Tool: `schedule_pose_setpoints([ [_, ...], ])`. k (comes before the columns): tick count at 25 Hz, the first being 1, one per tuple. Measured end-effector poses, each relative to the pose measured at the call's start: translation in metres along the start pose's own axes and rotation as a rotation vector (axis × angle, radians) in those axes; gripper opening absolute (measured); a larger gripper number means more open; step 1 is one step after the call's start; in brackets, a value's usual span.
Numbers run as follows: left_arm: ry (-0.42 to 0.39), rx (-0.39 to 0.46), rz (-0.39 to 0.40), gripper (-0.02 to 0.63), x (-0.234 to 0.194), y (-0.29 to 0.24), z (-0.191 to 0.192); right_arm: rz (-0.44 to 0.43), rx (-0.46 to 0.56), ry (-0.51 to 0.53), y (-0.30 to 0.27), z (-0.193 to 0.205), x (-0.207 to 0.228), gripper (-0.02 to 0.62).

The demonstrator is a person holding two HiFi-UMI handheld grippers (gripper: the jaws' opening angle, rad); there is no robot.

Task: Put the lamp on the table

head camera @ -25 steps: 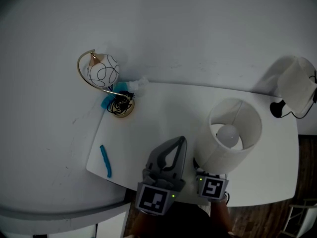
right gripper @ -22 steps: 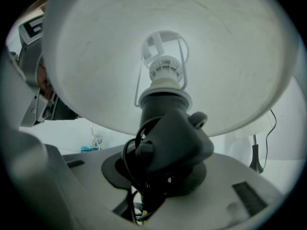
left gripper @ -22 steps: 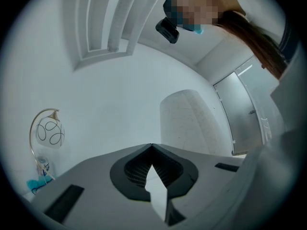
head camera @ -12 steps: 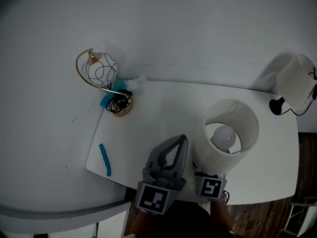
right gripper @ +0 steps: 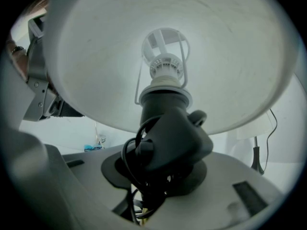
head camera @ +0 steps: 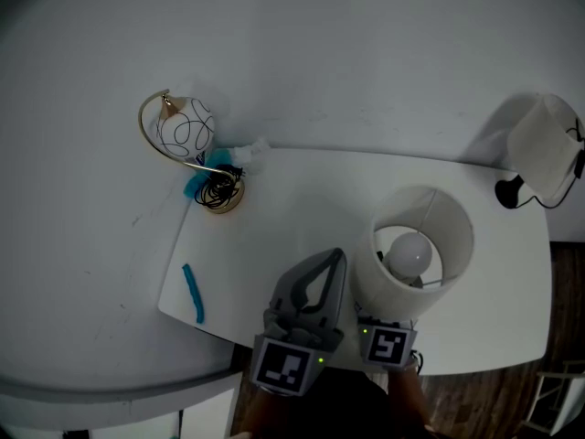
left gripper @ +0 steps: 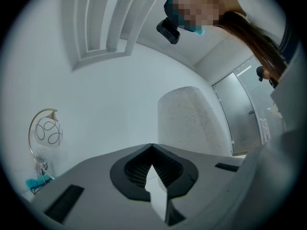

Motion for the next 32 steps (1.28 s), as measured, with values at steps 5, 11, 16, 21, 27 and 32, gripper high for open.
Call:
schedule_pose_setpoints([
  [5,0.0,-0.002,0.0,-0.002,0.003,0.002,0.0,-0.01,0.004,0.017,0.004,0.001,0.0,0.135],
  [11,-0.003,-0.005,0.004,-0.002,0.007,0.004,-0.001,-0.015,0.002,0.014,0.006,0.003,-0.001,0.137],
  [16,0.0,-0.005,0.002,-0.002,0.008,0.004,-0.002,-0.025,-0.004,0.026,0.006,0.004,0.0,0.137],
  [21,-0.001,-0.008,0.003,-0.002,0.011,0.004,-0.002,-0.022,-0.016,0.019,0.007,0.005,0.0,0.14],
  [27,-0.005,-0.019,0.008,-0.002,0.013,0.005,-0.002,-0.029,-0.028,0.038,0.008,0.005,0.0,0.15],
  [32,-0.007,-0.02,0.008,-0.002,0.013,0.005,-0.004,-0.033,-0.04,0.06,0.01,0.005,-0.001,0.16],
])
Point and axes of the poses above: the fingertips, and each gripper's own axes: y backward along the fingers, x to its right, z out of its underside, the point moved 7 cm from there along y, backward along the fingers
